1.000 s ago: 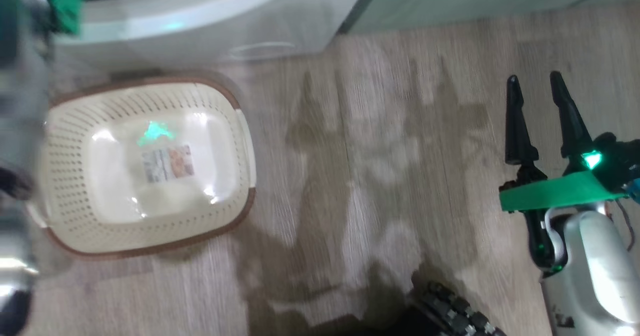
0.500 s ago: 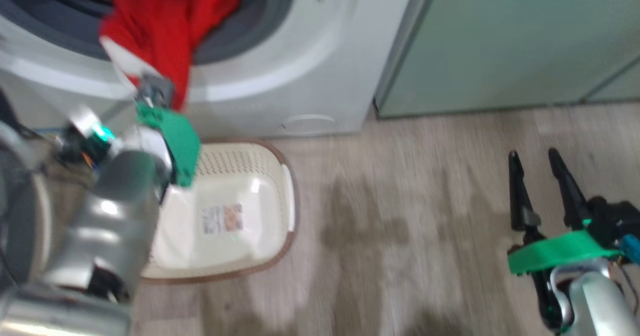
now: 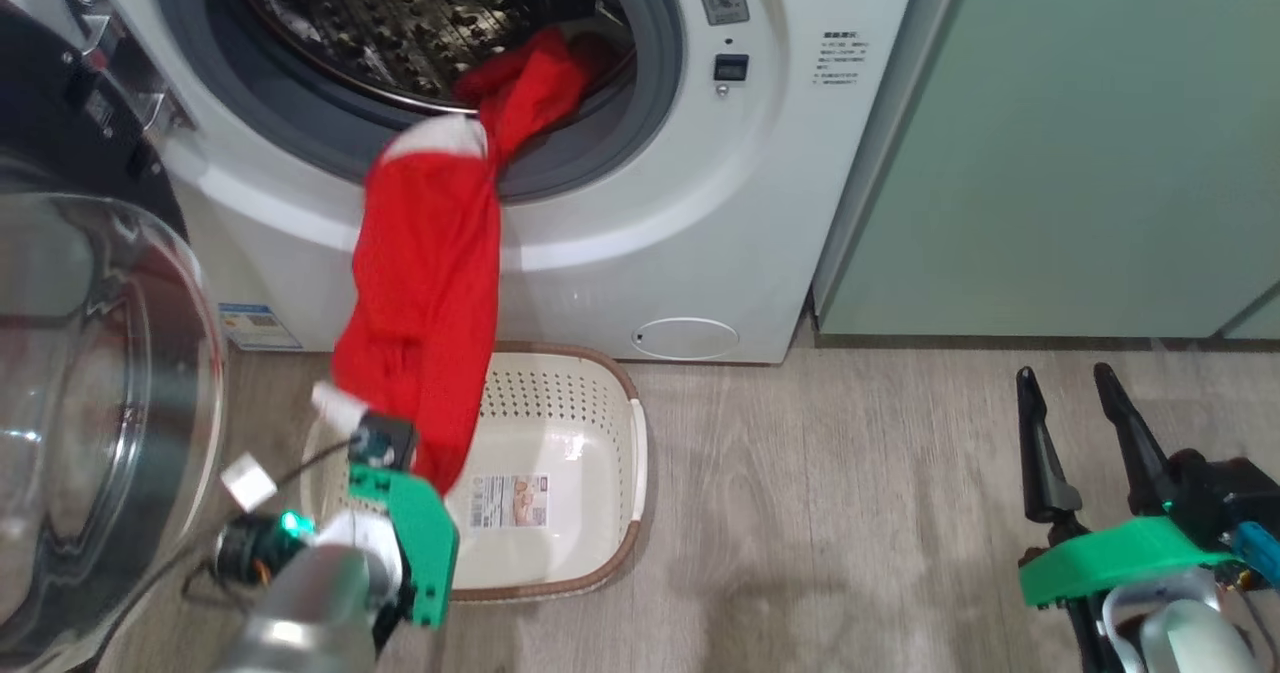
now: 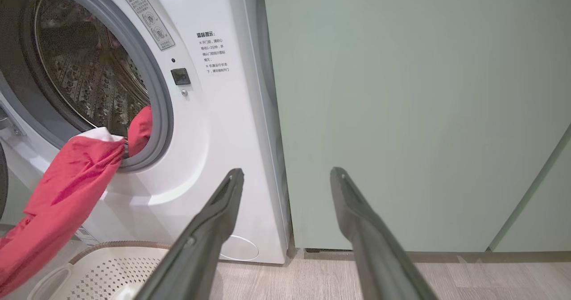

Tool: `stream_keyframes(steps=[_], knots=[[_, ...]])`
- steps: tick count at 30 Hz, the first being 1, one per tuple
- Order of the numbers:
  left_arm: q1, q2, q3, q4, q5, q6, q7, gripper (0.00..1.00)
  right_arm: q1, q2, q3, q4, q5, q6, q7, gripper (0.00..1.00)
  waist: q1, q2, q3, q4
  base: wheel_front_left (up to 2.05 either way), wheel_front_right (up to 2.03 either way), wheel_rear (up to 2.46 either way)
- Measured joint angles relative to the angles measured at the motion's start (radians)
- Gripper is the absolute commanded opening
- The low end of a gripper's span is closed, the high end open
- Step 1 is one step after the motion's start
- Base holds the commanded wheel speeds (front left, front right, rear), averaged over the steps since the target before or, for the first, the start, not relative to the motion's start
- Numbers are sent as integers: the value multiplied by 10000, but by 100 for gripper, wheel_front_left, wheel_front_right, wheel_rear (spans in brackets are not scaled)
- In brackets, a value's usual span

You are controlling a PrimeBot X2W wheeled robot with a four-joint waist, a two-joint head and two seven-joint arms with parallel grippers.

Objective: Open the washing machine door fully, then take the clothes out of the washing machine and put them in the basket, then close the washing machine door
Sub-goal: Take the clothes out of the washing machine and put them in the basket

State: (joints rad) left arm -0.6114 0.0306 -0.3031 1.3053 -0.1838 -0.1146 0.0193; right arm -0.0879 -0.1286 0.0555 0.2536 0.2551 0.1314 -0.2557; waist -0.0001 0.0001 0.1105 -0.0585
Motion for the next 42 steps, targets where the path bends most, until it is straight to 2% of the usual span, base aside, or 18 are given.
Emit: stream_keyframes(steps=[9,16,24,32,36,37,38,39,40,42], knots=[[654,-2,-660,-203,-1026,-100,880,0,-15,-201,146,-54,13,0,0,100,0,-1,529,-122,0,0,0],[16,-4,-711,-295,-1312,-58,589,0,-564,-280,104,-249,12,0,0,100,0,-1,1380,-433,0,0,0],[-1281,194,-635,-247,-1421,253,332,0,-1201,-274,61,-468,13,0,0,100,0,-1,2696,-817,0,0,0],[-1897,489,-493,-104,-1643,606,326,0,-2044,-255,75,-681,12,0,0,100,1,-1,4077,-1167,0,0,0],[-1927,533,-414,-71,-1762,625,169,0,-2196,-255,174,-681,12,0,0,100,1,-2,4473,-1364,0,0,0],[-1913,533,-410,-58,-1764,637,77,18,-2191,-255,182,-683,12,0,0,100,1,-2,4491,-1412,0,0,0],[-1894,516,-439,-59,-1787,646,-105,75,-2175,-255,136,-686,12,0,0,100,1,-1,4416,-1435,0,0,0],[-1871,512,-453,-59,-1789,623,-268,97,-2175,-255,109,-706,12,0,0,100,0,-1,4347,-1420,0,0,0],[-1833,499,-447,-59,-1789,639,-550,100,-2164,-253,67,-734,12,0,0,100,1,-1,4262,-1391,0,0,0],[-1594,441,-445,-59,-1812,713,-1181,100,-2120,-255,29,-738,10,0,0,100,1,-1,3914,-1279,0,0,0]])
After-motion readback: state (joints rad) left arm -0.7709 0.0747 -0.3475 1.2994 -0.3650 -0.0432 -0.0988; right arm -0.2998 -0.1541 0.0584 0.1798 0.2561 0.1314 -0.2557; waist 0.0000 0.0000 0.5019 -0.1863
